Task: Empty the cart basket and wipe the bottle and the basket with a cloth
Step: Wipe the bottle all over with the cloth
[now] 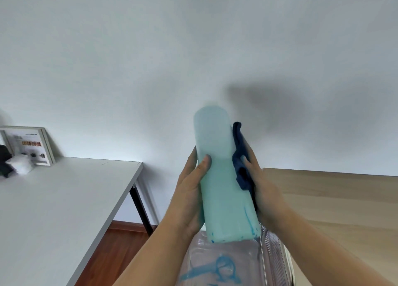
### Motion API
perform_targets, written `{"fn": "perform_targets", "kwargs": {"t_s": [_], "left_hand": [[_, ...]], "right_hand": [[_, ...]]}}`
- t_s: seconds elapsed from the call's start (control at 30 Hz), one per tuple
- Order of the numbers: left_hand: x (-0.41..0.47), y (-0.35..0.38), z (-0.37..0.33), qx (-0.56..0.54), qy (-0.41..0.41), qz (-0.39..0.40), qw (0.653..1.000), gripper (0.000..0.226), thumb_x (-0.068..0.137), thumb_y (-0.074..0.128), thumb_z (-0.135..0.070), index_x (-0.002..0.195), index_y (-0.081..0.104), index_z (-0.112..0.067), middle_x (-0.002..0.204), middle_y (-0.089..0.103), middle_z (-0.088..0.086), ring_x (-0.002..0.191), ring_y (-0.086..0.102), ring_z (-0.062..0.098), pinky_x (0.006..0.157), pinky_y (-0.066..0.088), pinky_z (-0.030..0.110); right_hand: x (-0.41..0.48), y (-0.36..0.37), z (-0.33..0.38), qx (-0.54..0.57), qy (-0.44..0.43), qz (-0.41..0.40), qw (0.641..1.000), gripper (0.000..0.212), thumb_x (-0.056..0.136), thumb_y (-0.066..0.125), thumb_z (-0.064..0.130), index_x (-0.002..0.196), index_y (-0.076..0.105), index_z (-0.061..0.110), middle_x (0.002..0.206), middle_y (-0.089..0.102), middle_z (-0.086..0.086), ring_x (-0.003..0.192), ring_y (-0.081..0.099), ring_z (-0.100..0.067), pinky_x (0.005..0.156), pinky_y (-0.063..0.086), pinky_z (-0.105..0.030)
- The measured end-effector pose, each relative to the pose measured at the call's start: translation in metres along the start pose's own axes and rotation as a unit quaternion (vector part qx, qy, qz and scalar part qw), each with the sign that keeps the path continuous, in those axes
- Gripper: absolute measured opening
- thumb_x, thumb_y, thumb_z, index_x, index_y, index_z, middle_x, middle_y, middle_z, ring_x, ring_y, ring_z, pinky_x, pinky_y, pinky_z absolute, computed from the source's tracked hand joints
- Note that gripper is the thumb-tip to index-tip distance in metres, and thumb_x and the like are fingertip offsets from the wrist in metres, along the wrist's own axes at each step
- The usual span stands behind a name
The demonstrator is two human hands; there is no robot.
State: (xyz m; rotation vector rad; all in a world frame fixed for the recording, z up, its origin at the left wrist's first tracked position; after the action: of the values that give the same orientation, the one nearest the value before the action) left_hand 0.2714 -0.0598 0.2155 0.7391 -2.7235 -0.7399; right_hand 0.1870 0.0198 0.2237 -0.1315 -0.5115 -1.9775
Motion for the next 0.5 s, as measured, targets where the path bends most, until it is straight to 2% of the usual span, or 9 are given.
{"fn": "perform_targets", "kwargs": {"t_s": [0.07, 0.13, 0.23, 0.3, 0.37, 0.43, 0.5], "left_hand": [[0.005, -0.001, -0.004, 0.003, 0.012, -0.013, 1.000, 0.051, 0.089, 0.058, -0.032, 0.138, 0.047, -0.019, 0.138, 0.054, 0.018, 0.127, 0.048, 0.042, 0.107, 0.035, 0.061], [0.007, -0.006, -0.007, 0.029, 0.010, -0.031, 0.999, 0.052, 0.089, 0.058, -0.033, 0.139, 0.045, -0.031, 0.133, 0.061, 0.008, 0.122, 0.057, 0.033, 0.105, 0.041, 0.055], [0.005, -0.010, -0.002, 0.049, -0.023, -0.015, 0.998, 0.049, 0.094, 0.051, -0.033, 0.141, 0.039, -0.044, 0.131, 0.063, -0.001, 0.118, 0.061, 0.025, 0.104, 0.043, 0.051], [0.003, -0.007, 0.001, 0.040, -0.039, 0.012, 0.998, 0.049, 0.097, 0.048, -0.034, 0.142, 0.035, -0.045, 0.138, 0.057, 0.000, 0.124, 0.056, 0.027, 0.107, 0.038, 0.054], [0.002, -0.003, 0.003, 0.025, -0.039, 0.026, 0.999, 0.051, 0.096, 0.051, -0.035, 0.143, 0.034, -0.045, 0.140, 0.055, 0.002, 0.125, 0.054, 0.030, 0.108, 0.036, 0.057], [0.003, 0.001, 0.003, 0.013, -0.037, 0.030, 0.999, 0.057, 0.091, 0.058, -0.035, 0.141, 0.035, -0.046, 0.137, 0.058, 0.004, 0.124, 0.055, 0.033, 0.106, 0.037, 0.060], [0.004, 0.002, 0.001, 0.009, -0.030, 0.019, 0.999, 0.062, 0.086, 0.063, -0.035, 0.141, 0.036, -0.045, 0.135, 0.060, 0.006, 0.123, 0.055, 0.036, 0.103, 0.039, 0.062]], "right_hand": [[-0.019, 0.006, -0.002, -0.005, -0.026, 0.013, 1.000, 0.052, 0.091, 0.048, 0.028, 0.141, 0.036, 0.038, 0.146, 0.043, 0.019, 0.132, 0.043, -0.002, 0.095, 0.044, -0.014], [-0.030, 0.006, -0.004, -0.038, -0.037, 0.003, 0.999, 0.052, 0.090, 0.048, 0.024, 0.137, 0.040, 0.044, 0.147, 0.038, 0.025, 0.133, 0.037, 0.005, 0.094, 0.040, -0.007], [-0.026, 0.006, -0.001, -0.161, -0.056, -0.013, 0.985, 0.052, 0.090, 0.048, 0.023, 0.133, 0.041, 0.053, 0.149, 0.021, 0.035, 0.133, 0.019, 0.021, 0.093, 0.028, 0.005], [-0.011, 0.006, 0.005, -0.230, -0.073, -0.021, 0.970, 0.053, 0.091, 0.047, 0.021, 0.132, 0.039, 0.054, 0.152, 0.011, 0.031, 0.133, 0.013, 0.023, 0.094, 0.023, 0.007], [0.011, -0.001, 0.012, -0.232, -0.076, -0.043, 0.969, 0.051, 0.095, 0.048, 0.017, 0.131, 0.040, 0.052, 0.154, 0.011, 0.027, 0.135, 0.012, 0.021, 0.103, 0.020, -0.001], [0.030, -0.008, 0.018, -0.193, -0.048, -0.064, 0.978, 0.049, 0.097, 0.047, 0.014, 0.133, 0.042, 0.047, 0.155, 0.017, 0.022, 0.138, 0.017, 0.012, 0.115, 0.020, -0.019], [0.042, -0.011, 0.019, -0.118, -0.012, -0.064, 0.991, 0.046, 0.098, 0.045, 0.017, 0.135, 0.043, 0.044, 0.150, 0.036, 0.017, 0.135, 0.036, 0.000, 0.113, 0.031, -0.032]]}}
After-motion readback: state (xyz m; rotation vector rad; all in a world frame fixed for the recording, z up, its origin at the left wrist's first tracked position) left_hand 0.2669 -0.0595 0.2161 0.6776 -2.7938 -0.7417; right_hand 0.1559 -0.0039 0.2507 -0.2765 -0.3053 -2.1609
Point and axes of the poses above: each hand's wrist, its own x-axis towards the middle knuckle, its own y-axis out of the palm, z = x × y, the point moved 4 cm from there along x, towards the middle knuckle
